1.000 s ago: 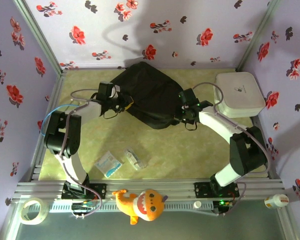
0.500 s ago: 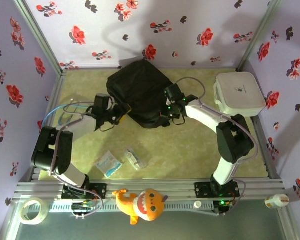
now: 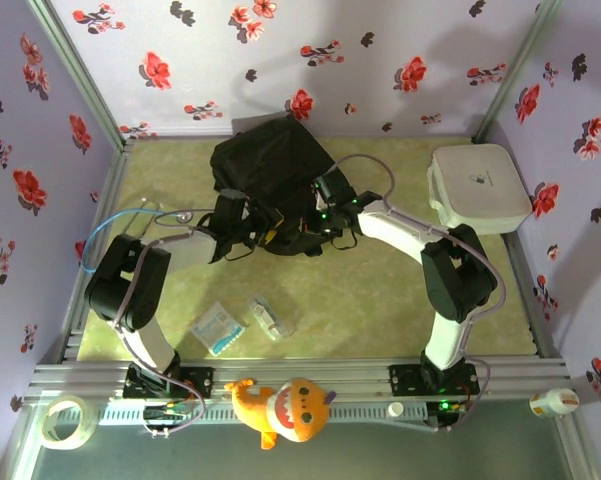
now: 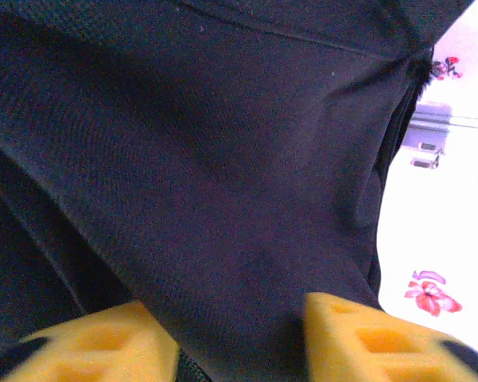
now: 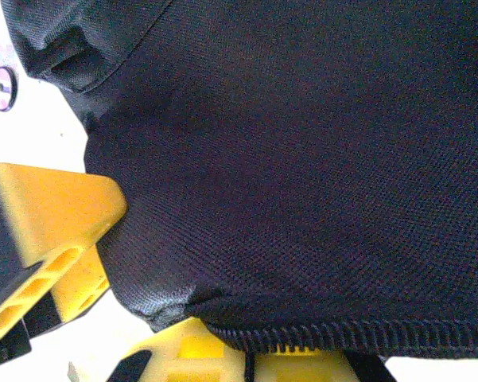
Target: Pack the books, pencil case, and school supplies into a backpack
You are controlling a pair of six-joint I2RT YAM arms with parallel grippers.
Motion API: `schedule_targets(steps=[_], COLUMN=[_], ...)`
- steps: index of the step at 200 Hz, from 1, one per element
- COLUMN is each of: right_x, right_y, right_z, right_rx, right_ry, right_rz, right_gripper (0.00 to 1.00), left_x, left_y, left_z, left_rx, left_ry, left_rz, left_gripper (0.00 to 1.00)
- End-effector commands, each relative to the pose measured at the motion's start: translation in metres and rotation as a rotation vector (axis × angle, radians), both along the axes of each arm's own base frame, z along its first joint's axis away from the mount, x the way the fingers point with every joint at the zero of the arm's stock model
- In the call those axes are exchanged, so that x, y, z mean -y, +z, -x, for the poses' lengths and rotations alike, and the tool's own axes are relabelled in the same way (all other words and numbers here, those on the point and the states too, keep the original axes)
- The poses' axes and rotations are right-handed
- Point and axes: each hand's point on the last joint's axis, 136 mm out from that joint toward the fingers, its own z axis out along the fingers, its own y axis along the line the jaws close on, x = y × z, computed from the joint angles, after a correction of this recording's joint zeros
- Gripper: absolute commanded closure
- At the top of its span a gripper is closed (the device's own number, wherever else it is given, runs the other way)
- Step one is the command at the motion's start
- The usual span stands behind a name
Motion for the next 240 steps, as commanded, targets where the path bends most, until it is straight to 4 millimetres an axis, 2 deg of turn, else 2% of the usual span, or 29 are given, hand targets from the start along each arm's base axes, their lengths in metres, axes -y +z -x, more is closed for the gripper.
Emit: schedule_targets(steps=[1, 41, 62, 92, 164, 209, 229, 240], right_x=[0.001, 0.029, 0.052, 0.082, 0.122, 0.149, 0.147, 0.133], right_y=[0.003, -0.006, -0.008, -0.013, -0.017, -0.014, -0.003, 0.005], right_z=[0.0, -0.003, -0.006, -0.009, -0.01, -0.018, -0.021, -0.022], right_rx=[0.015, 0.025, 0.028, 0.021, 0.014, 0.032, 0.067, 0.087], right_ry=[-0.019, -0.141, -0.244, -0.363, -0.465, -0.495, -0.461, -0.396], right_rz=[-0.011, 0.052, 0.054, 0.059, 0.157, 0.252, 0.235, 0.167], right_gripper=[1.0, 1.0, 1.0, 1.0, 1.0, 1.0, 1.0, 1.0], left_x=[0.004, -0.003, -0.008, -0.016, -0.023, -0.02, -0.016, -0.014], left_y=[0.004, -0.019, -0.028, -0.031, -0.022, -0.02, -0.02, -0.021], left_z=[-0.01, -0.002, 0.002, 0.004, 0.007, 0.012, 0.014, 0.015], left_rx=[0.024, -0.018, -0.035, -0.038, -0.019, -0.02, -0.021, -0.023], left_ry=[0.015, 0.005, 0.003, -0.002, -0.048, -0.108, -0.128, -0.14], left_rz=[-0.006, -0.057, -0.08, -0.104, -0.15, -0.18, -0.185, -0.184], left_gripper=[0.7, 1.0, 1.0, 1.0, 1.0, 1.0, 1.0, 1.0])
